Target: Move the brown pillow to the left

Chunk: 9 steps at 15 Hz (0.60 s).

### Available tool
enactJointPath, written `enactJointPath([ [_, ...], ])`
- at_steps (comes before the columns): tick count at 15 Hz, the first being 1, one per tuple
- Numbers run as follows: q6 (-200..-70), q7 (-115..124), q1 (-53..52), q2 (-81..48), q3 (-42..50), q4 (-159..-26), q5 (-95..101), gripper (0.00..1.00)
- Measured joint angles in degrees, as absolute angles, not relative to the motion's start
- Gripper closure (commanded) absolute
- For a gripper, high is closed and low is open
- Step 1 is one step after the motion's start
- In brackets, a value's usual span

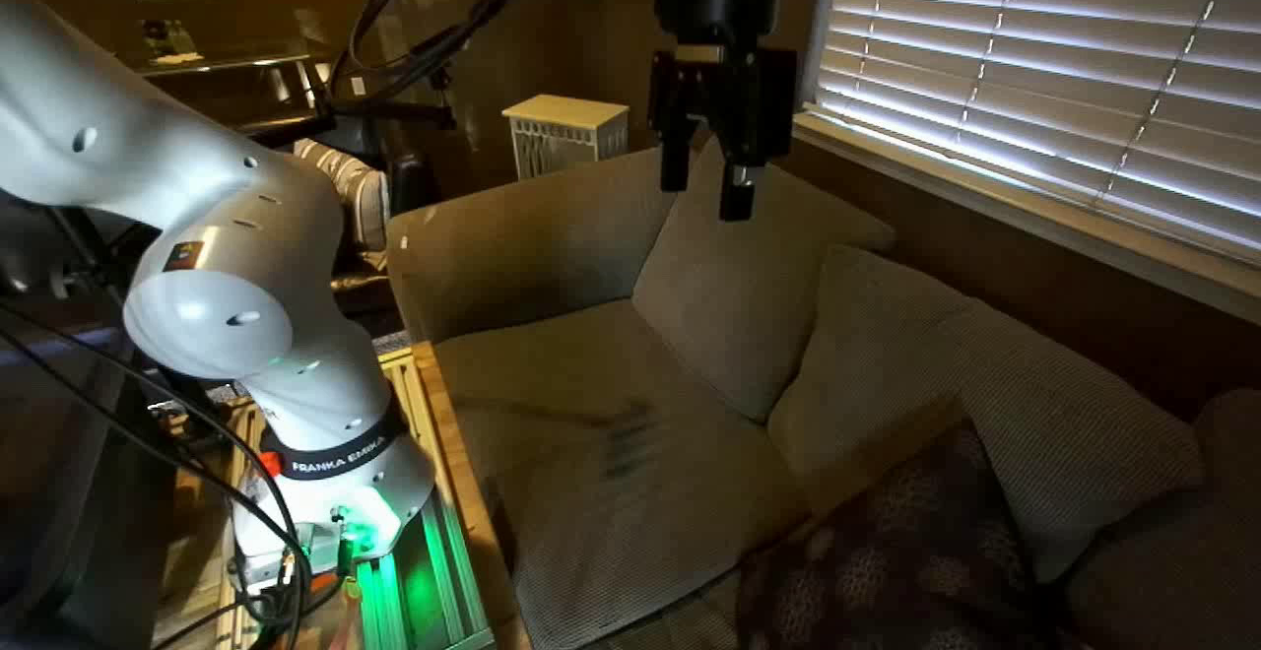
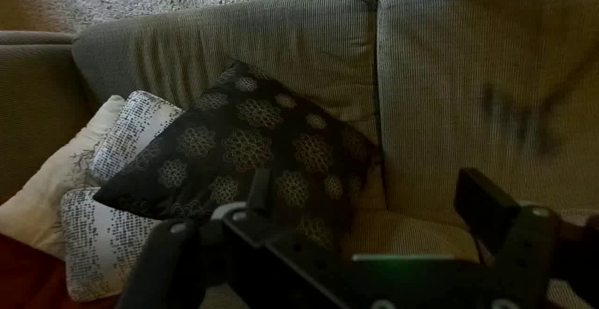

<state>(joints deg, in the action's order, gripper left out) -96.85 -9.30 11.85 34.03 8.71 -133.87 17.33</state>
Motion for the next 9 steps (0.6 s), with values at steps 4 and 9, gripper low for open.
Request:
enactJointPath([
  [4,-96.8,-9.3,11.8,34.0,8.7,-133.9,17.3,0.0],
  [9,-100.4,-6.4,11.4,32.1,9.9,-132.6,15.2,0.0],
])
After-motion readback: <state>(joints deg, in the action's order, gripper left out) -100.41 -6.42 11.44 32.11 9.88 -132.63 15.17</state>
